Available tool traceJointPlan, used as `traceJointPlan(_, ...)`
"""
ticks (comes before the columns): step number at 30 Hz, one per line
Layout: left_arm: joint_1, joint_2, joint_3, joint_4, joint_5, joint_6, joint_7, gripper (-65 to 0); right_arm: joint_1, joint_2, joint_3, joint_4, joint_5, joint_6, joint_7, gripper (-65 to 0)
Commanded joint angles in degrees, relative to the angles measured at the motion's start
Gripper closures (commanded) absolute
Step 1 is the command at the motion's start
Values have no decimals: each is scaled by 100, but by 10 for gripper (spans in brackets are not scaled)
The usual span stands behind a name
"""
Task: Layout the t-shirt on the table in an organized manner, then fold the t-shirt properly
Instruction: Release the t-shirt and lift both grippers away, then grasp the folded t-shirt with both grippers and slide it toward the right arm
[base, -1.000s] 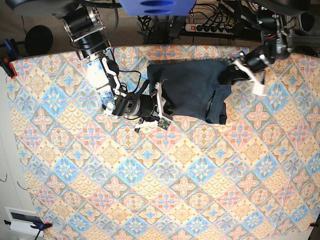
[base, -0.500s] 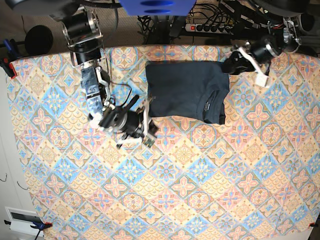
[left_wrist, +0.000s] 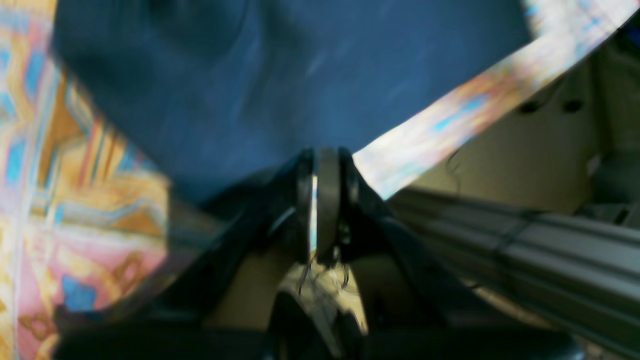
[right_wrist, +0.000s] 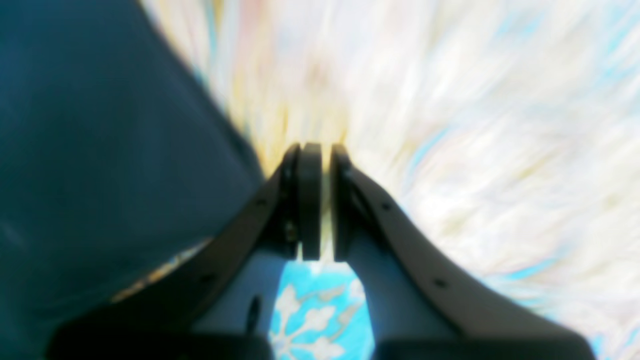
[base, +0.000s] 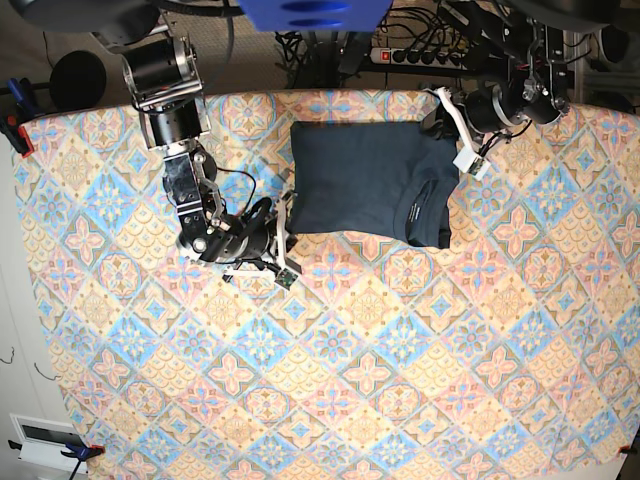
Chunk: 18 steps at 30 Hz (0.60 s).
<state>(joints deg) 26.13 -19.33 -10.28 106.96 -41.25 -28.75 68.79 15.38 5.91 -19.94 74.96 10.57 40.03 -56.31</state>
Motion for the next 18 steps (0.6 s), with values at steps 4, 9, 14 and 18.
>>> traceJointPlan(4, -349, 21, 4, -353, -125, -39, -115, 0, 339, -33, -454, 34, 134, -3, 238, -33)
traceJointPlan(9, -973, 4, 4, -898, -116, -39, -115, 0, 304, 46, -726, 95, 134, -3, 238, -33)
traceJointPlan(14, -1721, 21, 127, -1434, -55, -39, -115, 0, 199, 521, -726, 456, 161, -3, 238, -33)
traceJointPlan(18, -2301, 74, 655, -1786, 385, -39, -229, 0, -267, 767, -700, 1089, 152, -3, 194, -33)
